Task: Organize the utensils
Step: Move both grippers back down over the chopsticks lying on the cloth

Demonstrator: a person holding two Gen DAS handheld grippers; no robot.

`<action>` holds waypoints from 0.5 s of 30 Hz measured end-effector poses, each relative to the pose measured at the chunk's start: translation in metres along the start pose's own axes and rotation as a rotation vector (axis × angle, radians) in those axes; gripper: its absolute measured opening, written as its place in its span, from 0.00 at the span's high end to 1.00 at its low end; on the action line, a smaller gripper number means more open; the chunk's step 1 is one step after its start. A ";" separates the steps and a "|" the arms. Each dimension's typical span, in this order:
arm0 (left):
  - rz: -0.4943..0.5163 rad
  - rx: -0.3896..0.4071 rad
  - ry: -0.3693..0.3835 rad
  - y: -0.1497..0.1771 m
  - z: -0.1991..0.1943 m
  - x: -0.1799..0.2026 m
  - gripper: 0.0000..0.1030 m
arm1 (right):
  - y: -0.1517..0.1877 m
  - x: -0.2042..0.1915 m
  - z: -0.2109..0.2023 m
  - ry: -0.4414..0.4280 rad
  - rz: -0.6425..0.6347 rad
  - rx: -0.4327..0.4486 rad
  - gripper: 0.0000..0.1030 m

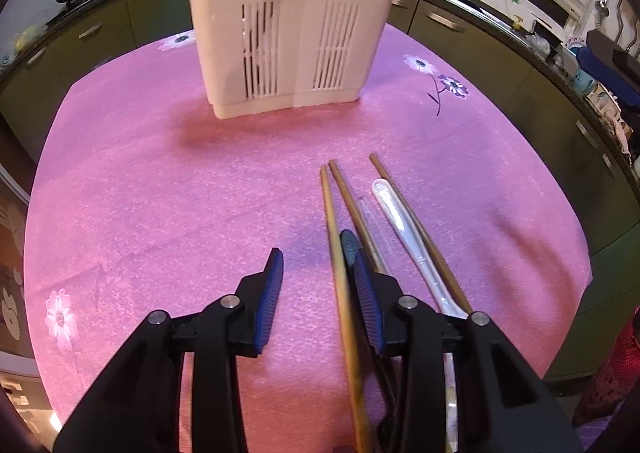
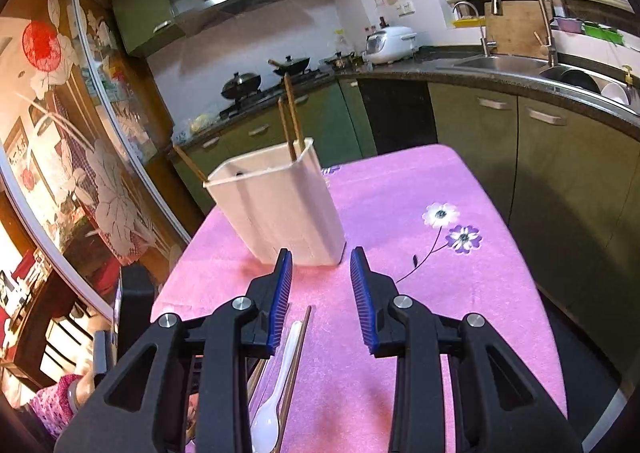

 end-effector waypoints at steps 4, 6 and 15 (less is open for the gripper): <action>0.003 -0.007 -0.008 0.003 0.001 -0.003 0.65 | 0.009 -0.009 0.027 0.029 -0.026 -0.084 0.63; 0.001 -0.006 -0.015 0.003 0.000 -0.005 0.65 | 0.021 -0.010 0.045 0.047 -0.035 -0.145 0.63; -0.008 -0.003 -0.024 0.005 -0.003 -0.008 0.66 | 0.067 -0.022 0.113 0.144 -0.141 -0.336 0.63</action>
Point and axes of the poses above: each gripper's, at about its wrist camera, not at the fingertips, and z roughly the way its jaws point, x to its right, y to its underside, the point moved 4 cm from there along z, roughly the way its jaws point, and after that the axes turned 7 degrees about -x, right-handed, at the moved point
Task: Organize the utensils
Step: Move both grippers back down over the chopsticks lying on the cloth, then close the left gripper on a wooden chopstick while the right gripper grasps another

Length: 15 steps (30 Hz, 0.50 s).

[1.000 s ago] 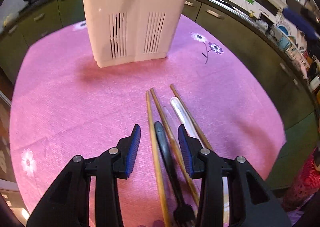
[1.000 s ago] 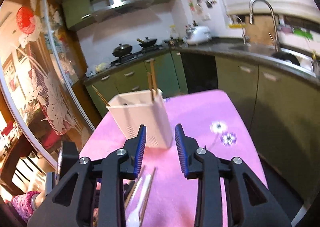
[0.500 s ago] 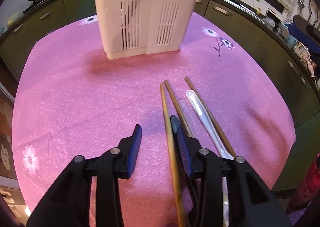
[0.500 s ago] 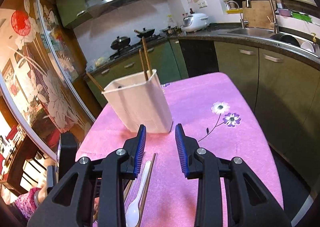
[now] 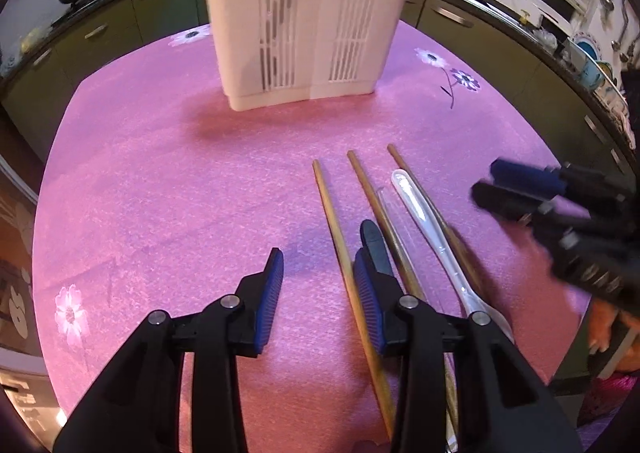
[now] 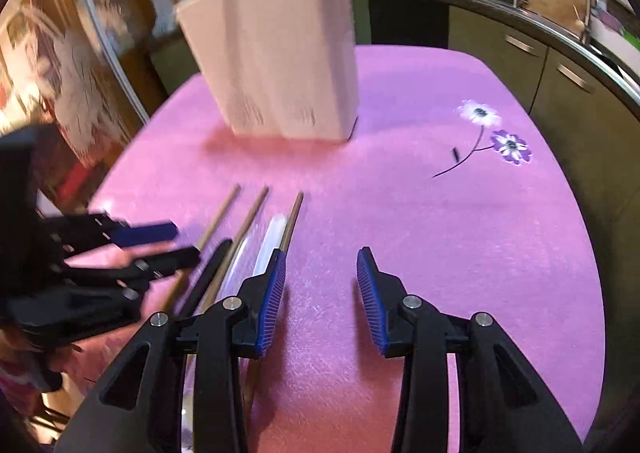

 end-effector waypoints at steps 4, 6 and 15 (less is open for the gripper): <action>0.012 -0.003 0.014 0.001 0.002 0.004 0.67 | -0.001 -0.006 0.015 0.014 -0.018 -0.022 0.63; 0.029 -0.001 -0.004 0.002 0.004 0.006 0.66 | -0.003 -0.007 0.019 0.018 -0.021 -0.024 0.63; 0.036 -0.002 -0.023 0.002 0.005 0.004 0.66 | -0.004 -0.015 0.023 0.047 -0.041 -0.046 0.63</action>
Point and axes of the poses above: each gripper's, at about its wrist camera, not at the fingertips, and z roughly the way its jaws point, x to its right, y to its underside, the point moved 4 cm from there along z, roughly the way its jaws point, and after that the axes turned 7 degrees about -x, right-handed, at the moved point
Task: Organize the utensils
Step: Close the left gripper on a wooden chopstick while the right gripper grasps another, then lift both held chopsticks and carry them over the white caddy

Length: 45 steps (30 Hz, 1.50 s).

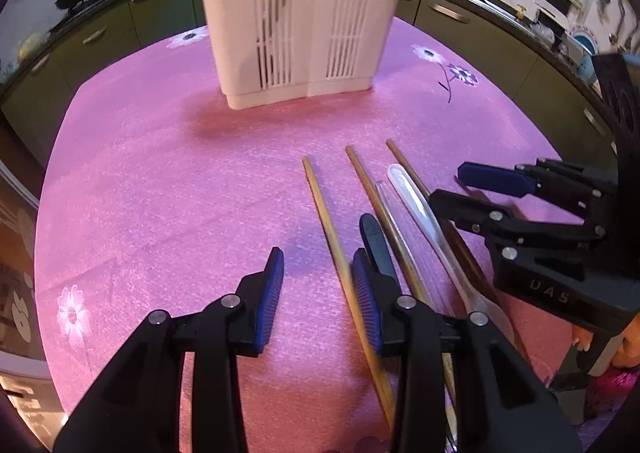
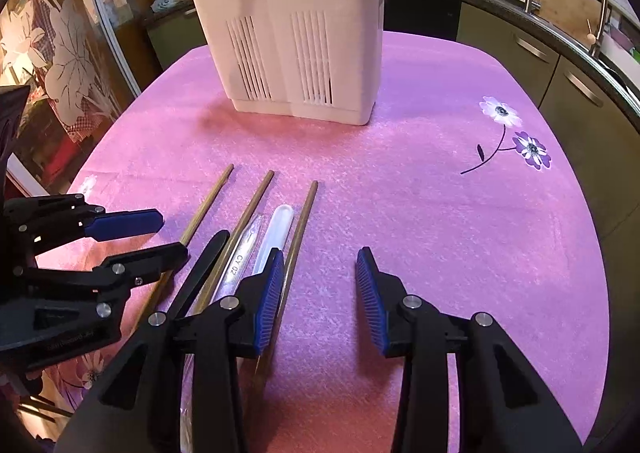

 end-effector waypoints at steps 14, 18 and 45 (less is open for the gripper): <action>0.009 0.005 0.016 -0.005 0.003 0.012 0.91 | -0.014 -0.021 0.012 0.026 -0.039 -0.038 0.84; 0.000 0.003 0.039 -0.006 0.003 0.009 0.92 | -0.017 -0.008 0.012 -0.027 0.008 -0.055 0.93; -0.007 0.259 0.037 -0.025 -0.119 -0.008 0.94 | -0.018 0.046 -0.166 -0.205 0.134 0.343 0.94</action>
Point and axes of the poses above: each gripper's, at about its wrist camera, not at the fingertips, and z roughly the way its jaws point, x to its right, y to its underside, the point moved 4 cm from there along z, roughly the way its jaws point, and after that the axes turned 7 degrees about -x, right-handed, at the moved point
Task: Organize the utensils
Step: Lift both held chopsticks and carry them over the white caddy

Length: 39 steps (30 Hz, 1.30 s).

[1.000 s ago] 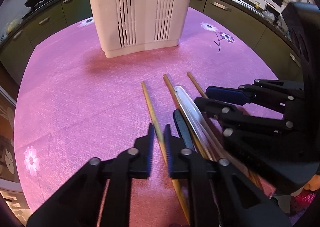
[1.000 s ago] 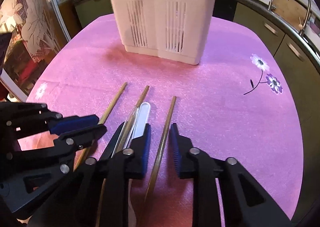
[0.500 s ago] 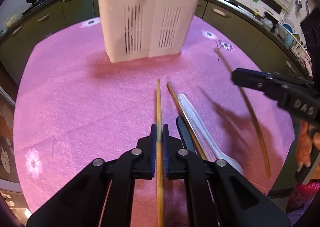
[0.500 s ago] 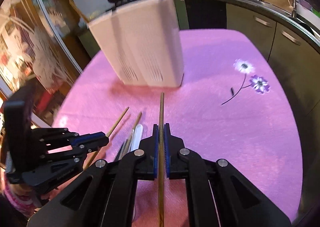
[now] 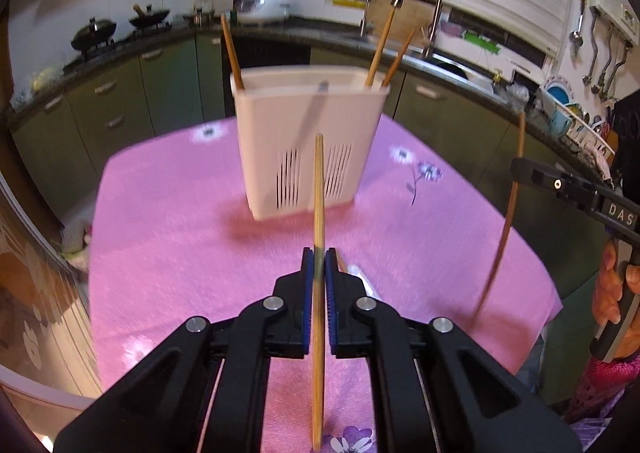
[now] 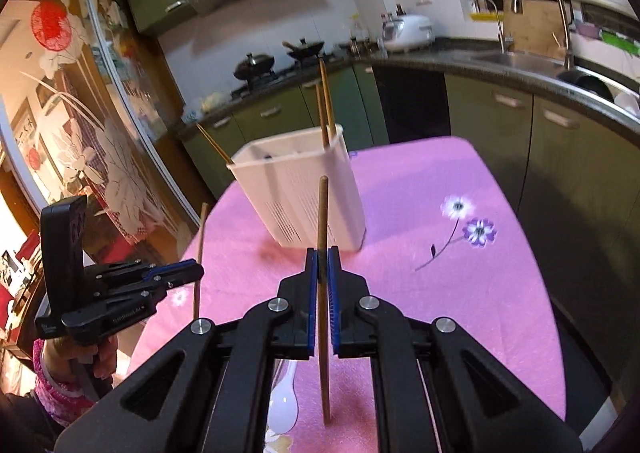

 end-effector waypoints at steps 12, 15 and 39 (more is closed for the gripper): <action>0.030 0.124 0.015 -0.045 -0.057 0.012 0.94 | -0.034 -0.022 -0.039 -0.020 -0.072 0.076 0.94; 0.044 0.164 0.010 -0.068 -0.074 0.014 0.94 | -0.044 -0.026 -0.042 -0.016 -0.089 0.084 0.94; 0.033 0.270 -0.136 -0.188 -0.054 -0.001 0.94 | -0.067 -0.032 -0.048 -0.021 -0.118 0.105 0.94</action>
Point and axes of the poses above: each gripper's, at about its wrist camera, not at the fingertips, and z roughly the way its jaws point, x to its right, y to its underside, the point moved 4 cm from there along z, roughly the way its jaws point, and after that the axes turned 7 degrees about -x, right-handed, at the moved point
